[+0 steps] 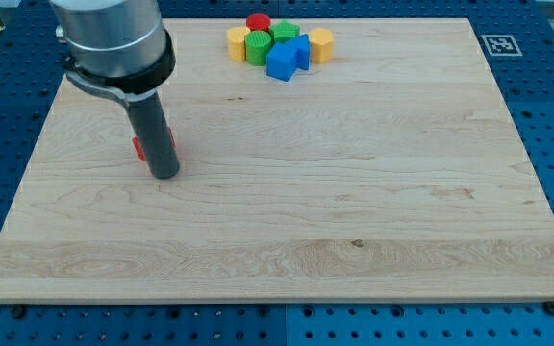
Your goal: Push the red star to the center left
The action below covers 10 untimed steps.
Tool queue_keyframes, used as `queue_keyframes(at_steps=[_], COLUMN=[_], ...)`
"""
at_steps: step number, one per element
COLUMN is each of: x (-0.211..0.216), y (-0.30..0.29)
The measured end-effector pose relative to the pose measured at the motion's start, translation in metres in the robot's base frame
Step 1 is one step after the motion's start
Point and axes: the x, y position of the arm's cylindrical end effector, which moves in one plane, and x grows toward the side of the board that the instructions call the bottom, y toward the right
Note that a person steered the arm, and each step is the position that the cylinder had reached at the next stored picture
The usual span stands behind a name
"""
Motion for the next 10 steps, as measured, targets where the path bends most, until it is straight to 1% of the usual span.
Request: queue_keyframes(at_steps=[2,3,4,5,6,7,10], x=[-0.034,-0.034,-0.030,-0.052,-0.068,-0.064,-0.064], y=[-0.032,-0.017,0.026,0.030,0.019,0.011,-0.038])
